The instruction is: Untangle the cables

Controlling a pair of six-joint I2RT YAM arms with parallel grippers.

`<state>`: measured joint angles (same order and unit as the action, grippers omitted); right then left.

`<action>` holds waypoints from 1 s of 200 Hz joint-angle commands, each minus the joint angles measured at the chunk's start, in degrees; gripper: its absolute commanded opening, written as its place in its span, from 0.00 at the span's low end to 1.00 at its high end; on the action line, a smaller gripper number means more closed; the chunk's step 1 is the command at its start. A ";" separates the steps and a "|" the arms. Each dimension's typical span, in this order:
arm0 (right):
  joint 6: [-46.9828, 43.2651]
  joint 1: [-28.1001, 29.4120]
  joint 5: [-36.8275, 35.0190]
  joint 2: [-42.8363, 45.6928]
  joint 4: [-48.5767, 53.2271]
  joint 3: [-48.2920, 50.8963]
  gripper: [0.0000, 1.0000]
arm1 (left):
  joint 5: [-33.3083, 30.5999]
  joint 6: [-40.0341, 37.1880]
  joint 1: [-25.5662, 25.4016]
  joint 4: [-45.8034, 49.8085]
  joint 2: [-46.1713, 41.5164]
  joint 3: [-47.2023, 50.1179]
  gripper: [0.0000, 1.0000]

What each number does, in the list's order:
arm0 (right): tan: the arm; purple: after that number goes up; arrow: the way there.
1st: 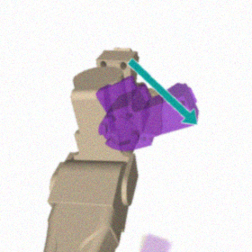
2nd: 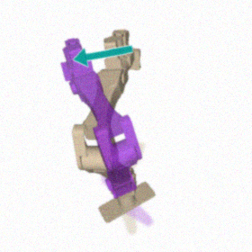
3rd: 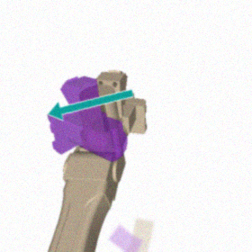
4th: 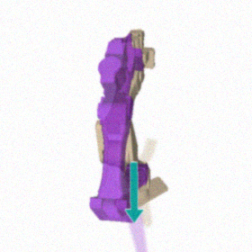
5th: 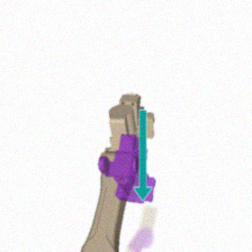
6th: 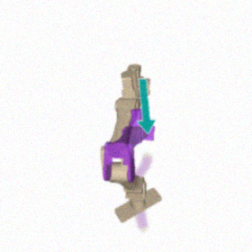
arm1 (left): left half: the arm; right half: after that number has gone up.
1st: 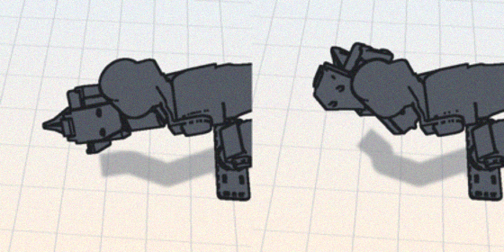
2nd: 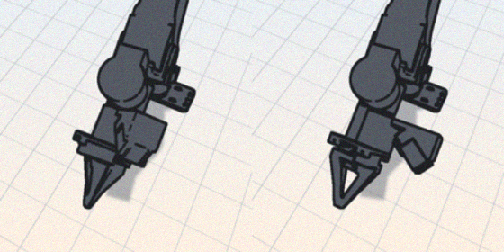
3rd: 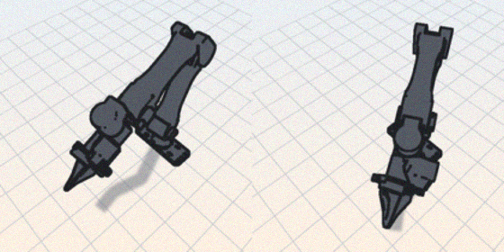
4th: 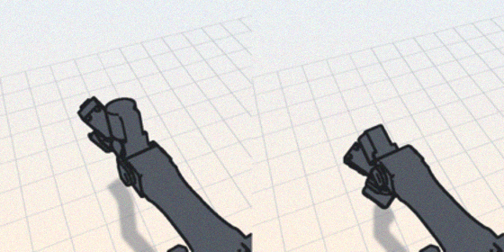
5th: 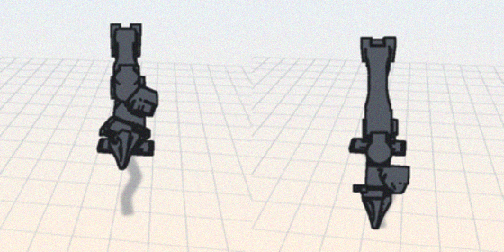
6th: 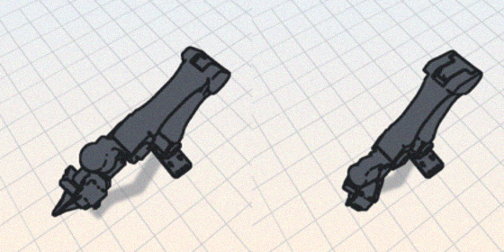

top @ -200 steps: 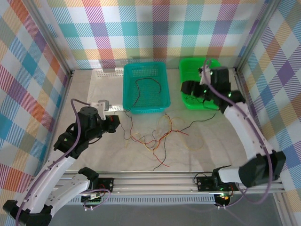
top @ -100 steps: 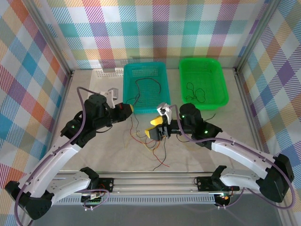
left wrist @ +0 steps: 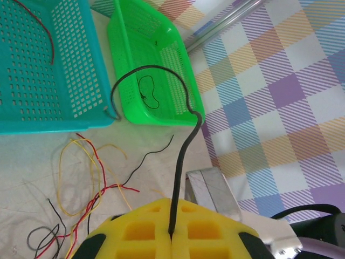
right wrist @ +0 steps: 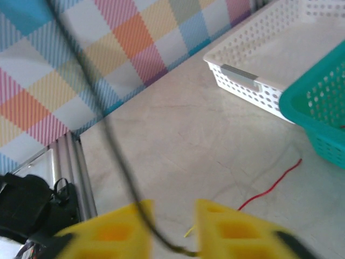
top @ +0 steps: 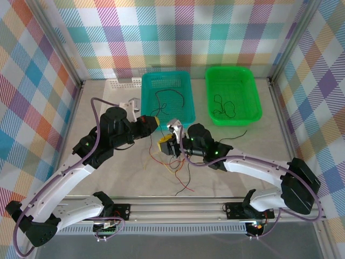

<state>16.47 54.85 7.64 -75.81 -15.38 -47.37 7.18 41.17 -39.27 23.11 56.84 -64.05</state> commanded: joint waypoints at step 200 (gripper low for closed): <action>-18.93 -17.41 -23.33 1.22 51.54 -65.19 0.00 | -8.07 -13.42 -0.52 12.15 -8.65 6.88 0.55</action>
<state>0.25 42.41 -15.35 -70.72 30.20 -106.48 -0.16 28.95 -39.35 34.48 49.67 -58.92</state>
